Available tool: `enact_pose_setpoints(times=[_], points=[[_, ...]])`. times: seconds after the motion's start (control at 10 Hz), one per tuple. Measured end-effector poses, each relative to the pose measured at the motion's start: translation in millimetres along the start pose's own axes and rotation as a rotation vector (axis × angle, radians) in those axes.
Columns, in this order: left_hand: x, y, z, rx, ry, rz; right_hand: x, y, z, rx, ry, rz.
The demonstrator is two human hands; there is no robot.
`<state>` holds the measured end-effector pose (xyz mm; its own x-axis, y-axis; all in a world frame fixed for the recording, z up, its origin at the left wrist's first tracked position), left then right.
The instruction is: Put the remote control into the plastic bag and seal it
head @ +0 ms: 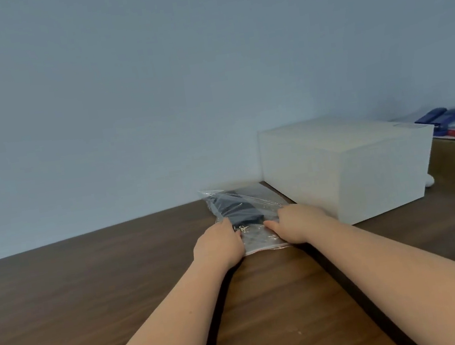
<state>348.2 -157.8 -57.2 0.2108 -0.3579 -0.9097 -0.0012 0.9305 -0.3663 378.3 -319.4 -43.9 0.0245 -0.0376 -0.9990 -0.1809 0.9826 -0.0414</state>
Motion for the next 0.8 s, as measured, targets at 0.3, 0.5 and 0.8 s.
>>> enact_pose_setpoints(times=[0.3,0.5,0.8], points=[[8.6,-20.4,9.7,-0.035,0.003,0.0,-3.4,-6.7,9.1,0.002,-0.111,-0.111],[6.9,-19.7,-2.3,-0.048,-0.02,0.022,-0.9,-8.3,2.9,-0.019,-0.185,-0.15],[-18.4,14.3,-40.0,-0.077,-0.101,-0.135,-10.3,0.1,-31.5,-0.053,-0.207,-0.098]])
Point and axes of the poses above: each hand's wrist, its own z-axis towards the middle knuckle, its own x-axis out of the palm, y = z × x, the point moved 4 cm from there along z, towards the middle knuckle, and after that the axes turned 5 degrees about -z, right-handed, at the moved point
